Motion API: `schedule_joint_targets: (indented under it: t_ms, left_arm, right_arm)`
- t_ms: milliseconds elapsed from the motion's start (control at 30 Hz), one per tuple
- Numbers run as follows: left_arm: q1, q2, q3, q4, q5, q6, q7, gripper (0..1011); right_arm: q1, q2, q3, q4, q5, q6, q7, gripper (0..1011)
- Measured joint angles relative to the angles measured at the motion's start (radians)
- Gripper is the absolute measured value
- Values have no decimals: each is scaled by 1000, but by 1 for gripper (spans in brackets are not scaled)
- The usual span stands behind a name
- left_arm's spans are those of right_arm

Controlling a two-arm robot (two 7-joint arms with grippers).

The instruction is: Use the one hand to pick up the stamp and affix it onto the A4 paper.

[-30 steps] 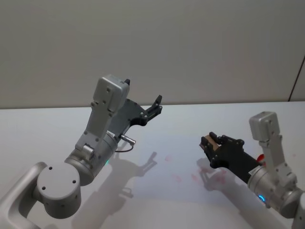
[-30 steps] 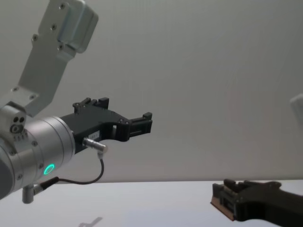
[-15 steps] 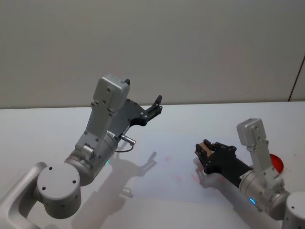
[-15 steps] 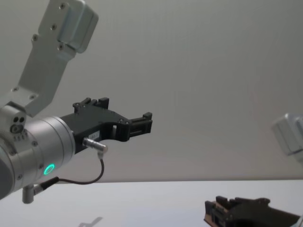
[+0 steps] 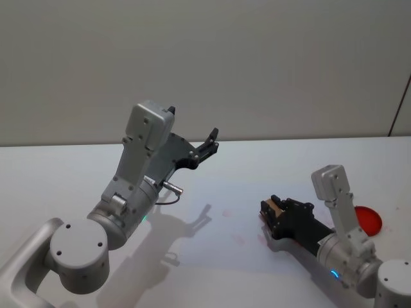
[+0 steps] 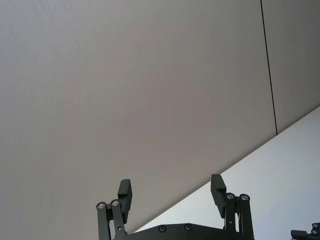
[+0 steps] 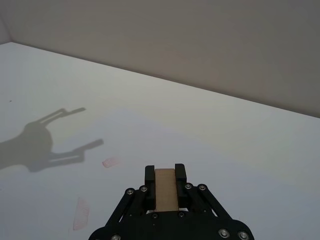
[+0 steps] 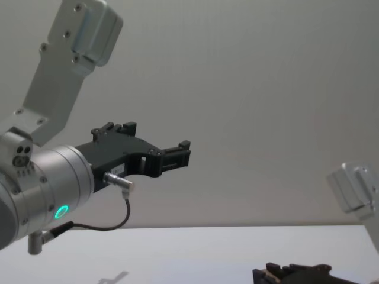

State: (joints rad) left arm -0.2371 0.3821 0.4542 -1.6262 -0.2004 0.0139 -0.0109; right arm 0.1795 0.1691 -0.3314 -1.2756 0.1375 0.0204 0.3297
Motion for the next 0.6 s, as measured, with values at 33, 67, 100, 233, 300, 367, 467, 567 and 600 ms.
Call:
schedule_joint_targets:
  t_ms: [33,67,100,233,300,367,467,567,600]
  left_arm:
    - [0,0,0,0,0,0,0,1001]
    - [0,0,0,0,0,0,0,1001]
    - [0,0,0,0,0,0,0,1001]
    - [0,0,0,0,0,0,0,1001]
    - [0,0,0,0,0,0,0,1001]
    - [0,0,0,0,0,0,0,1001]
    - [0,0,0,0,0,0,0,1001]
    - [0,0,0,0,0,0,0,1001]
    - [0,0,0,0,0,0,0,1001]
  right_arm:
    - [1,0,0,2,0,0,0,216]
    - [2,-1,0,7,-2,1,1,216]
    - [3,-1,0,8,-2,1,2,216]
    - [7,-2,-1,14,-7,1,7,214]
    - [8,-2,-1,17,-10,0,9,216]
    - [10,-2,-1,20,-16,0,14,216]
    - [12,-2,-1,22,-21,0,18,216]
    - [13,0,-1,23,-28,0,24,216]
    - [14,1,-1,23,-33,1,27,214]
